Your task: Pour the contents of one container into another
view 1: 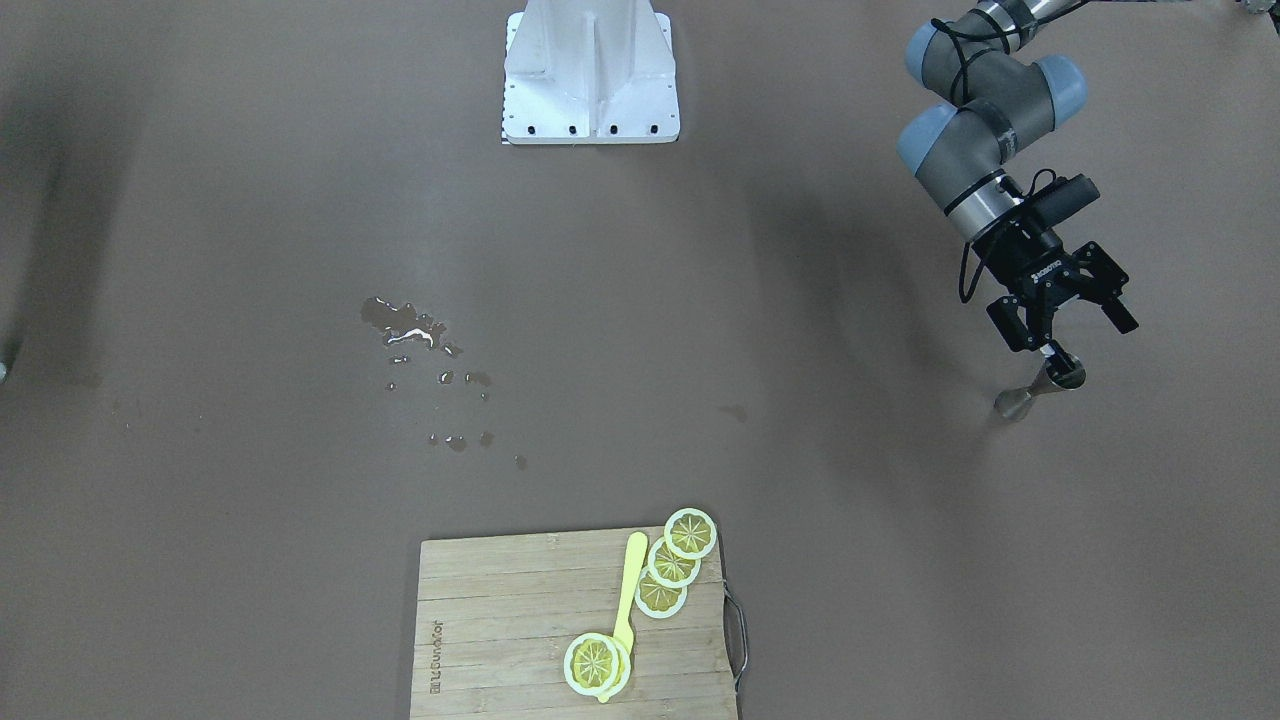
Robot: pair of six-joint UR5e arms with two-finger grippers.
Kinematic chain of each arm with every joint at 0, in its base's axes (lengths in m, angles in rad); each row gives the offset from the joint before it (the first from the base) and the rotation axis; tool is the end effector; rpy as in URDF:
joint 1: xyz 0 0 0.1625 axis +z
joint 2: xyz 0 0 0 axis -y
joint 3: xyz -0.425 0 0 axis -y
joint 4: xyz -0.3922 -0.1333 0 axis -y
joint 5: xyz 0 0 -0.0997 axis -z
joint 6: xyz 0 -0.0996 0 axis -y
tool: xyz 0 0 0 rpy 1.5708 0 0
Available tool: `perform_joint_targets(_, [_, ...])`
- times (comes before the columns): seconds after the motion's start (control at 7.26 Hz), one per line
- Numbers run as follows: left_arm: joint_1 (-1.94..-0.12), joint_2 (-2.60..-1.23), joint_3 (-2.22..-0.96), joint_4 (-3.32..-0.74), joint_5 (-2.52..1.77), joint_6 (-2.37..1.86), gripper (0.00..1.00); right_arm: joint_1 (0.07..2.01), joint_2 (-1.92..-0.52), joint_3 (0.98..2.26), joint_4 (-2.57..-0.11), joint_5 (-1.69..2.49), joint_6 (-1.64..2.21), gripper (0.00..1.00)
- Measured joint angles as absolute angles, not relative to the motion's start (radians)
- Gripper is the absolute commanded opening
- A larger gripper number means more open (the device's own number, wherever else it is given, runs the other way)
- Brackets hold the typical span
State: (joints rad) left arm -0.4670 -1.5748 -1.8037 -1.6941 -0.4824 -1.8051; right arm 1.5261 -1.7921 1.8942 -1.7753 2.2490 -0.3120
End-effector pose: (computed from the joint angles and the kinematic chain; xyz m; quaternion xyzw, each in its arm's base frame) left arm 0.3401 -0.4196 0.5035 0.5237 0.0931 -0.3762 0.7586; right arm 0.0534 -0.3909 0.6245 -0.0036 -0.3357 -0.1503 0.9299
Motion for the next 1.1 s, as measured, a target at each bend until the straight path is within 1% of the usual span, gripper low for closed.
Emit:
perform_joint_targets(0.28, [-0.462,-1.57,-1.88,-1.694,-0.497,-1.63,0.96,1.682,-1.802,1.935,-1.901,2.245,-0.498,1.0])
perform_joint_targets(0.41, [-0.461,-1.57,-1.927,-1.694,-0.507,-1.524,0.96,1.753,-1.8,1.924,-1.945,2.235,-0.627,1.0])
perform_joint_targets(0.55, [-0.46,-1.571,-1.976,-1.693,-0.528,-1.411,0.96,1.781,-1.778,1.898,-1.971,2.23,-0.677,1.0])
perform_joint_targets(0.83, [-0.463,-1.575,-2.06,-1.692,-0.622,-1.162,0.96,1.78,-1.753,1.877,-1.978,2.248,-0.54,1.0])
perform_joint_targets(1.1, [-0.47,-1.636,-2.095,-1.7,-0.832,-0.885,0.96,1.726,-1.751,1.869,-1.904,2.26,-0.292,1.0])
